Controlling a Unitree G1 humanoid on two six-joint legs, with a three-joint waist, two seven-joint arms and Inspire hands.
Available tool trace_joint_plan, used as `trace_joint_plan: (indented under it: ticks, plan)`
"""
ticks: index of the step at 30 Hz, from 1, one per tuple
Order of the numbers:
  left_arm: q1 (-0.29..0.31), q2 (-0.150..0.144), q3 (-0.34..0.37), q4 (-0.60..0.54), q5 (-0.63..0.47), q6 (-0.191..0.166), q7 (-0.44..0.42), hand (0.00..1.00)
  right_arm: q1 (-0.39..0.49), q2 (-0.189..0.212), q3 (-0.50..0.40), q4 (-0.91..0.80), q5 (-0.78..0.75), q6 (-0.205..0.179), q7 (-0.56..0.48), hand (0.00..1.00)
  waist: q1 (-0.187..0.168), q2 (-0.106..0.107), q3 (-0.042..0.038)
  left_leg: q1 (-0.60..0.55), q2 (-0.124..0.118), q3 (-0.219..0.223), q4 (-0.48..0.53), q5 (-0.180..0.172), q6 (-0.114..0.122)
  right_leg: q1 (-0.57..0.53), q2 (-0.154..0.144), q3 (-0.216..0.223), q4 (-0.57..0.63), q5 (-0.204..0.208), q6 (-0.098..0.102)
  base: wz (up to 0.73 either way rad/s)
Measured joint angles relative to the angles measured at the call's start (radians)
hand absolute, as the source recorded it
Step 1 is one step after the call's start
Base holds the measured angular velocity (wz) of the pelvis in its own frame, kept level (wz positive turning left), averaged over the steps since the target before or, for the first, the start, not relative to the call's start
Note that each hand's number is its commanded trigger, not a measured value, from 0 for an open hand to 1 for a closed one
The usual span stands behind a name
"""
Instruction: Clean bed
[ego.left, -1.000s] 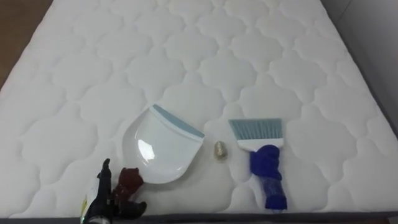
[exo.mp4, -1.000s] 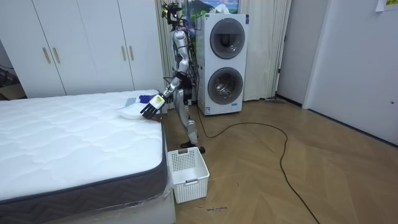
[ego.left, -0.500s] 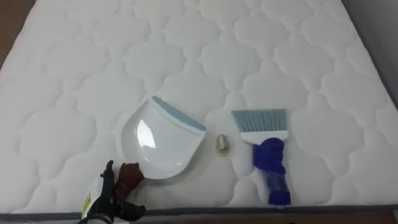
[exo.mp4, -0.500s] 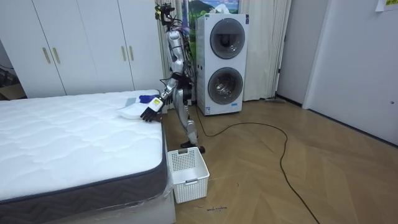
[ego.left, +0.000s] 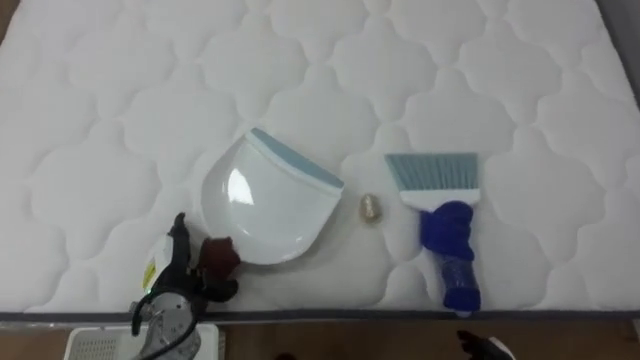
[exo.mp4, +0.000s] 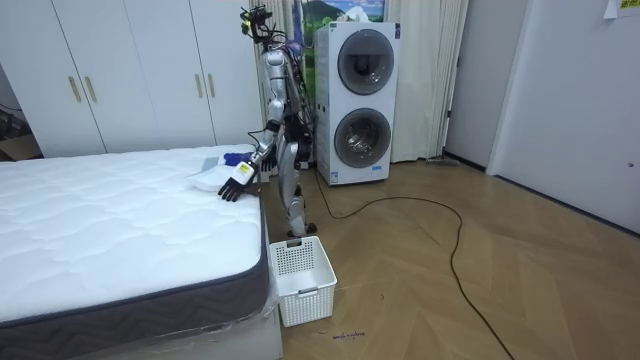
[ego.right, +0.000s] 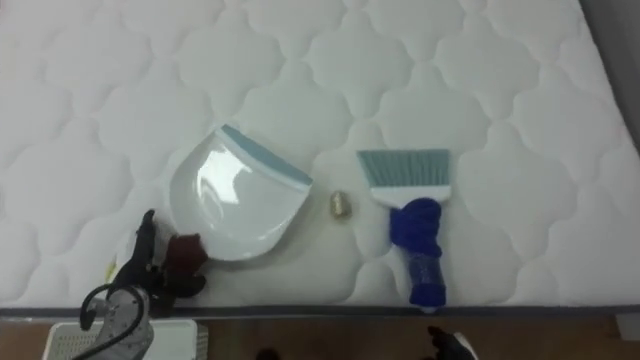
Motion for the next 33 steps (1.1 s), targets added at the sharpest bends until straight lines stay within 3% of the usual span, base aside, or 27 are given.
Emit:
trace_joint_plan:
  ticks: [3, 4, 5, 7, 8, 9, 13, 18, 25, 33]
  plan:
    - [-0.014, 0.000, 0.009, 0.008, -0.010, 0.000, 0.014, 0.00, -0.001, 0.006, 0.015, -0.001, 0.012, 0.012, 0.000, 0.00, -0.010, 0.019, 0.0021, -0.003, 0.003, -0.003, -0.003, 0.000, 0.000, -0.009, -0.002, -0.039, 0.026, 0.002, -0.009, -0.09]
    - [-0.021, 0.003, 0.009, 0.009, -0.024, 0.000, 0.023, 0.08, -0.005, 0.005, 0.018, -0.006, 0.031, 0.018, 0.000, 0.00, -0.015, 0.020, 0.0019, -0.008, 0.003, -0.003, -0.003, 0.000, 0.000, -0.028, -0.004, -0.045, 0.053, -0.004, -0.015, 0.04]
    - [-0.025, 0.005, 0.009, 0.010, -0.037, 0.000, 0.024, 0.36, -0.012, 0.004, 0.019, -0.006, 0.033, 0.022, 0.000, 0.00, -0.018, 0.020, 0.0018, -0.012, 0.004, -0.003, -0.003, -0.001, 0.001, -0.040, -0.004, -0.045, 0.066, -0.006, -0.017, -0.08]
    - [-0.045, 0.003, 0.008, 0.017, -0.071, 0.003, 0.022, 0.73, -0.023, 0.001, 0.026, -0.007, 0.035, 0.023, 0.000, 0.00, -0.022, 0.021, 0.0022, -0.032, 0.008, -0.003, 0.008, -0.001, 0.001, -0.076, -0.003, -0.047, 0.105, -0.008, -0.021, -0.08]
    - [-0.047, 0.002, 0.008, 0.020, -0.077, 0.003, 0.021, 0.91, -0.026, 0.001, 0.028, -0.007, 0.036, 0.023, 0.000, 0.00, -0.023, 0.022, 0.0026, -0.035, 0.008, -0.003, 0.011, -0.001, 0.001, -0.080, -0.003, -0.047, 0.108, -0.010, -0.024, -0.07]
    - [-0.050, 0.000, 0.007, 0.027, -0.077, 0.008, 0.019, 1.00, -0.033, 0.000, 0.030, -0.010, 0.035, 0.023, 0.000, 0.00, -0.024, 0.023, 0.0021, -0.038, 0.009, -0.001, 0.013, -0.001, 0.000, -0.095, -0.004, -0.046, 0.124, -0.013, -0.028, -0.10]
    - [-0.056, 0.001, 0.006, 0.028, -0.076, 0.043, 0.005, 1.00, -0.032, -0.006, 0.030, -0.042, 0.031, 0.033, 0.003, 0.00, -0.042, 0.029, 0.0004, -0.069, 0.011, 0.002, 0.042, 0.000, -0.001, -0.132, -0.008, -0.048, 0.157, -0.025, -0.030, -0.04]
    - [-0.061, 0.010, 0.004, 0.029, -0.077, 0.056, -0.009, 1.00, -0.031, -0.004, 0.032, -0.059, 0.067, 0.040, 0.002, 0.00, -0.044, 0.029, 0.0000, -0.077, 0.009, 0.005, 0.048, 0.002, 0.001, -0.148, -0.012, -0.044, 0.177, -0.026, -0.029, 0.00]
    - [-0.061, -0.003, -0.014, 0.050, -0.077, 0.108, -0.082, 1.00, -0.032, -0.001, 0.039, -0.076, 0.076, 0.054, -0.001, 0.00, -0.046, 0.024, -0.0020, -0.086, 0.003, 0.006, 0.049, 0.004, 0.004, -0.163, -0.018, -0.045, 0.190, -0.026, -0.028, 0.00]
    - [-0.076, -0.018, -0.014, 0.048, -0.076, 0.110, -0.097, 1.00, -0.031, 0.002, 0.041, -0.088, 0.076, 0.058, -0.011, 0.00, -0.045, 0.024, -0.0022, -0.120, 0.008, 0.005, 0.067, 0.003, 0.003, -0.187, -0.016, -0.047, 0.196, -0.028, -0.031, 0.00]
